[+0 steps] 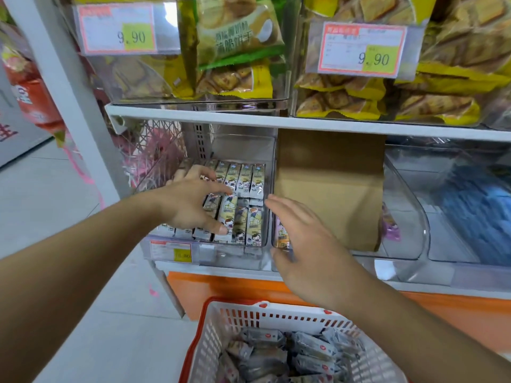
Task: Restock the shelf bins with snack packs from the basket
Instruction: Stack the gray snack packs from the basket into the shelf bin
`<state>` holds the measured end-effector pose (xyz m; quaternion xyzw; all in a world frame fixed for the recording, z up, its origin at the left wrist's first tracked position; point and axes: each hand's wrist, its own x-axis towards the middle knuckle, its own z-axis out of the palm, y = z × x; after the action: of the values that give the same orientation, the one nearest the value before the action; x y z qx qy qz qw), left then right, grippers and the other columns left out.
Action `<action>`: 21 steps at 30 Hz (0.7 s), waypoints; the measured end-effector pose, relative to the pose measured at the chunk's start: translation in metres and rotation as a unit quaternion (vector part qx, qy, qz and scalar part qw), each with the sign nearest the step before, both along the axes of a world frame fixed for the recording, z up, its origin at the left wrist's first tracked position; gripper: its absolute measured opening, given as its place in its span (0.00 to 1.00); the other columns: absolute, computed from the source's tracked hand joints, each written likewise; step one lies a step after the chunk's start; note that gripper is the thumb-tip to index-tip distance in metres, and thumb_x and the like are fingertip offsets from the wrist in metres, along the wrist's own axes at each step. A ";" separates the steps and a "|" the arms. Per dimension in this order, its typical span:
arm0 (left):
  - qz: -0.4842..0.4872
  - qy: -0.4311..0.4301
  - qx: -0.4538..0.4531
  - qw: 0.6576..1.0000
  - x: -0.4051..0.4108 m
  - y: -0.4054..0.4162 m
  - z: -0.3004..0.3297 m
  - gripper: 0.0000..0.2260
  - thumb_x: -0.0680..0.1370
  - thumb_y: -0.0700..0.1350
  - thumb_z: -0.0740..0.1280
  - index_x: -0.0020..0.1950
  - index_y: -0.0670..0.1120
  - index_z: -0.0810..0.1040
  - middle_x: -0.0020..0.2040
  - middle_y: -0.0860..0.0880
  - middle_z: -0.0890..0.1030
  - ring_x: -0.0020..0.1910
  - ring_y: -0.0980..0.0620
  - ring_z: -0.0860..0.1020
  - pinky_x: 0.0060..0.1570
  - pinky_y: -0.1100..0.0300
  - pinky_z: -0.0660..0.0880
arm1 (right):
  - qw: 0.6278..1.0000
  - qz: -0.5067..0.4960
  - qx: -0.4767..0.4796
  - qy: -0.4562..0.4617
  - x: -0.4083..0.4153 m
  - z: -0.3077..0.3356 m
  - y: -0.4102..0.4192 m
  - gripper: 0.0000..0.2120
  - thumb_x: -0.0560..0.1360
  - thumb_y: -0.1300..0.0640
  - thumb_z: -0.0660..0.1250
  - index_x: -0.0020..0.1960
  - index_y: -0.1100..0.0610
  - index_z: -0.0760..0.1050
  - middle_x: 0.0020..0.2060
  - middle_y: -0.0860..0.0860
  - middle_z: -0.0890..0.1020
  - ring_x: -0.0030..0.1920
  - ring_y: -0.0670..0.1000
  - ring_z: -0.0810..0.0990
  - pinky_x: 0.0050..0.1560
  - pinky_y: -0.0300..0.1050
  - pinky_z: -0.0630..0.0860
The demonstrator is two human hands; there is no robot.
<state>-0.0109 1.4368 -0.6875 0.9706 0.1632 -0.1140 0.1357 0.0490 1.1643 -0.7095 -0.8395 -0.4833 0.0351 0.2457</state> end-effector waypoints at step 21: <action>0.086 -0.356 -0.136 0.921 -0.105 -0.105 -0.037 0.14 0.78 0.49 0.72 0.63 0.57 0.80 0.62 0.59 0.71 0.66 0.59 0.70 0.67 0.65 0.63 | 0.998 0.007 0.066 -0.009 -0.021 0.002 -0.024 0.24 0.79 0.58 0.67 0.75 0.52 0.71 0.70 0.47 0.76 0.72 0.45 0.65 0.67 0.22 0.53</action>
<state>-0.1157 1.3319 -0.7248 0.9016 0.1697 0.2296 0.3250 0.0279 1.1401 -0.7075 -0.8185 -0.4926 -0.0027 0.2955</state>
